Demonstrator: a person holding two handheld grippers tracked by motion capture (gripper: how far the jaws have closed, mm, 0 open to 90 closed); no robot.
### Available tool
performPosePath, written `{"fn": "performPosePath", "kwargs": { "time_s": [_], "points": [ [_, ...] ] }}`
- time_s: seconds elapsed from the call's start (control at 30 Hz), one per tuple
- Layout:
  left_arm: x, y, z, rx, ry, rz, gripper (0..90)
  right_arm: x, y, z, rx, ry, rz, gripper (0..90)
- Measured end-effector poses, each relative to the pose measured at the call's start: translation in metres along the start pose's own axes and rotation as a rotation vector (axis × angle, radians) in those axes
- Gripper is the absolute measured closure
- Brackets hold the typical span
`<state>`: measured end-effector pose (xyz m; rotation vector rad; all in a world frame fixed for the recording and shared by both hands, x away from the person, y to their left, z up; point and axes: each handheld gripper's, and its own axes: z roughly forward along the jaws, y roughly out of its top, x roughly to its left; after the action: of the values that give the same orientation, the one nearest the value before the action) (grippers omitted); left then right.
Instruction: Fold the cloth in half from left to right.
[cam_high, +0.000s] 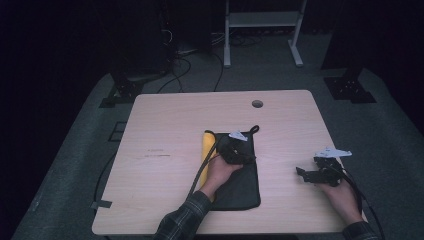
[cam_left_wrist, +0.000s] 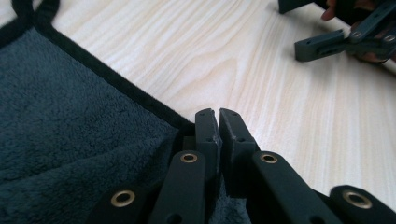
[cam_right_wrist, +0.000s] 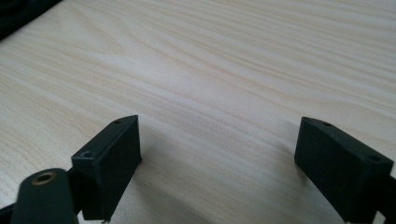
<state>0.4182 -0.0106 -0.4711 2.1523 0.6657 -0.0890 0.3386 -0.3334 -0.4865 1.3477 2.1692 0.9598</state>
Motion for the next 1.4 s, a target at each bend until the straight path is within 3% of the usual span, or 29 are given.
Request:
{"fn": "performPosePath", "kwargs": {
  "time_s": [0.17,0.2,0.23,0.37,0.4,0.43,0.47,0.5,0.53,0.6,0.63,0.87,1.03,1.4],
  "points": [
    [-0.003,0.001,0.0,0.0,0.0,0.017,80.7,0.0,0.0,0.0,-0.001,0.002,-0.003,13.6],
    [-0.004,0.002,-0.002,-0.006,-0.004,0.018,76.9,0.0,0.0,0.0,-0.001,0.002,-0.003,13.5],
    [-0.006,0.004,-0.008,-0.029,-0.005,0.024,66.8,0.0,0.0,0.0,-0.001,0.002,-0.004,13.5],
    [-0.008,0.005,-0.021,-0.053,-0.011,0.021,51.2,0.0,0.0,0.0,0.0,0.002,-0.003,13.5],
    [-0.009,0.004,-0.032,-0.056,0.002,0.026,47.2,0.0,0.0,0.0,-0.001,0.003,-0.006,13.5],
    [-0.009,0.004,-0.032,-0.056,0.002,0.026,42.7,0.0,0.0,0.0,-0.001,0.003,-0.006,13.5],
    [-0.01,0.003,-0.037,-0.057,0.011,0.026,42.7,0.0,0.0,0.0,-0.001,0.005,-0.008,13.5],
    [-0.009,0.0,-0.049,-0.053,0.029,0.029,33.9,-0.001,0.0,0.0,0.0,0.007,-0.01,13.5],
    [-0.009,0.0,-0.049,-0.053,0.029,0.029,30.5,-0.001,0.0,0.0,0.0,0.007,-0.01,13.5],
    [-0.009,-0.004,-0.059,-0.056,0.054,0.033,26.1,-0.001,0.0,0.0,-0.001,0.007,-0.011,13.5],
    [-0.008,-0.011,-0.07,-0.066,0.085,0.034,19.7,-0.001,0.0,0.0,0.0,0.007,-0.01,13.3],
    [-0.006,-0.036,-0.101,-0.051,0.17,0.067,9.2,0.0,0.0,0.0,0.001,0.006,-0.01,13.3],
    [0.001,-0.058,-0.119,-0.041,0.241,0.061,2.3,-0.001,0.0,0.0,0.0,0.013,-0.013,13.3],
    [0.009,-0.094,-0.149,0.007,0.336,0.07,0.0,0.002,0.009,-0.002,0.013,0.053,-0.03,13.4]
  ]
}}
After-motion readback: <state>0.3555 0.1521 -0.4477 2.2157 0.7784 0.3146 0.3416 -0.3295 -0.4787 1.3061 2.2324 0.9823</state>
